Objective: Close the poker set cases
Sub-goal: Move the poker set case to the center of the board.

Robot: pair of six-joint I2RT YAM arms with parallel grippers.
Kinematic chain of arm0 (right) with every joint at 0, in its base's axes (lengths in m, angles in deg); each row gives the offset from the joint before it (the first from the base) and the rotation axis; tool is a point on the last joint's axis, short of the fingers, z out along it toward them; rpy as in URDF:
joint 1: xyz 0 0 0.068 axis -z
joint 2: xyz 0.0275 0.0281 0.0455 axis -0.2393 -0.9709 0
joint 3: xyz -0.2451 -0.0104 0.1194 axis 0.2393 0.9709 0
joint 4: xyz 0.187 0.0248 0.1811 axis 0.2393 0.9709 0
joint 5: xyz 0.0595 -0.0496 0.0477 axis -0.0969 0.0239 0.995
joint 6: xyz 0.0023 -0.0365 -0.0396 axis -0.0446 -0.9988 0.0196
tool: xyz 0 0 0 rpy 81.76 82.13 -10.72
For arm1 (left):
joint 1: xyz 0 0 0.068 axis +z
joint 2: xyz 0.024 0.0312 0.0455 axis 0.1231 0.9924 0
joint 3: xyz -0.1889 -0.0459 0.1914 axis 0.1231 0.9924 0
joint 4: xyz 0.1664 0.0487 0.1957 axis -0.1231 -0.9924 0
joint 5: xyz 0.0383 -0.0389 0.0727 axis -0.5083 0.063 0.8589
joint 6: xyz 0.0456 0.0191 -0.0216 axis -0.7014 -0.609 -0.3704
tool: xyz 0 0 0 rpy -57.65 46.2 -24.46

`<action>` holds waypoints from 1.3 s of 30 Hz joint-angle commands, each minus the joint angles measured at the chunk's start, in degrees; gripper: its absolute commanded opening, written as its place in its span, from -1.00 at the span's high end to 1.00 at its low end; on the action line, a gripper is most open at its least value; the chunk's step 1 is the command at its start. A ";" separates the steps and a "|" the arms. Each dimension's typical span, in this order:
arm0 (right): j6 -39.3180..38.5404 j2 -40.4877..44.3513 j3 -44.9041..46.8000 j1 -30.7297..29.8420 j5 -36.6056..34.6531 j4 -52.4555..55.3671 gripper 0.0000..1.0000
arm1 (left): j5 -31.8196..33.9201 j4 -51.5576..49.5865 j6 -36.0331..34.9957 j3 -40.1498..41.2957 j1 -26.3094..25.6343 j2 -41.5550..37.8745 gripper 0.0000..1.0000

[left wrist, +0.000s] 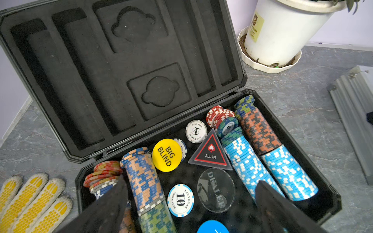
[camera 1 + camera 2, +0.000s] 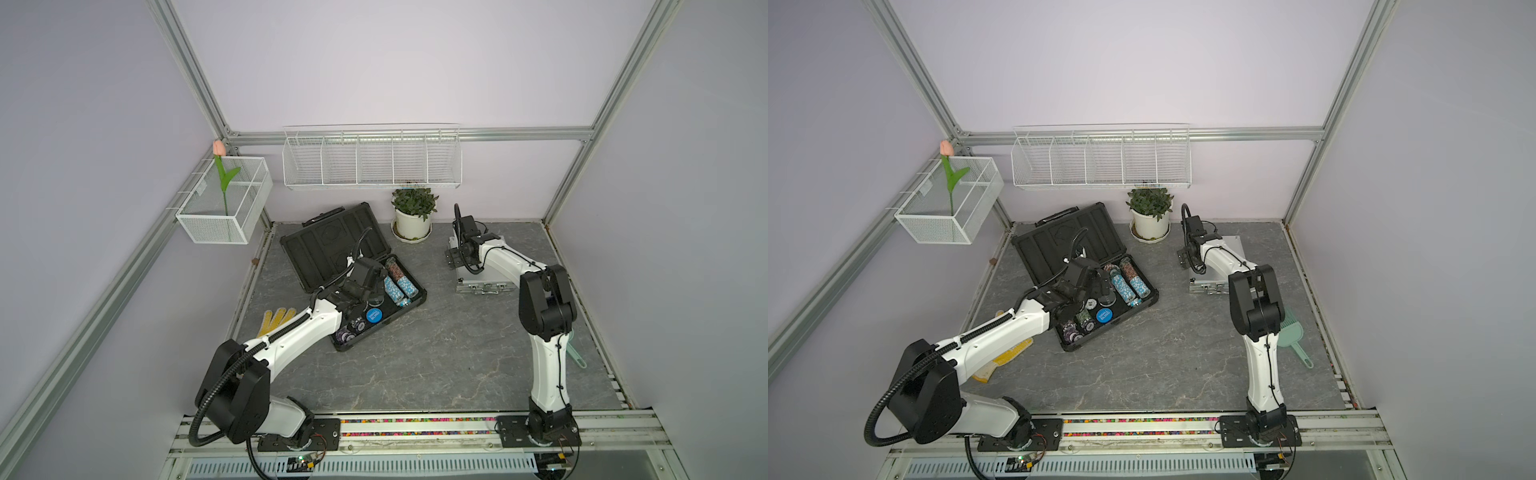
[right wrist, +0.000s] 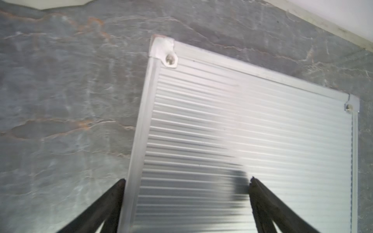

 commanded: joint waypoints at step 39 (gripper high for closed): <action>0.61 -0.42 -0.55 -13.13 29.41 -8.54 -0.03 | 4.13 -6.14 9.93 6.04 7.88 -6.60 -0.99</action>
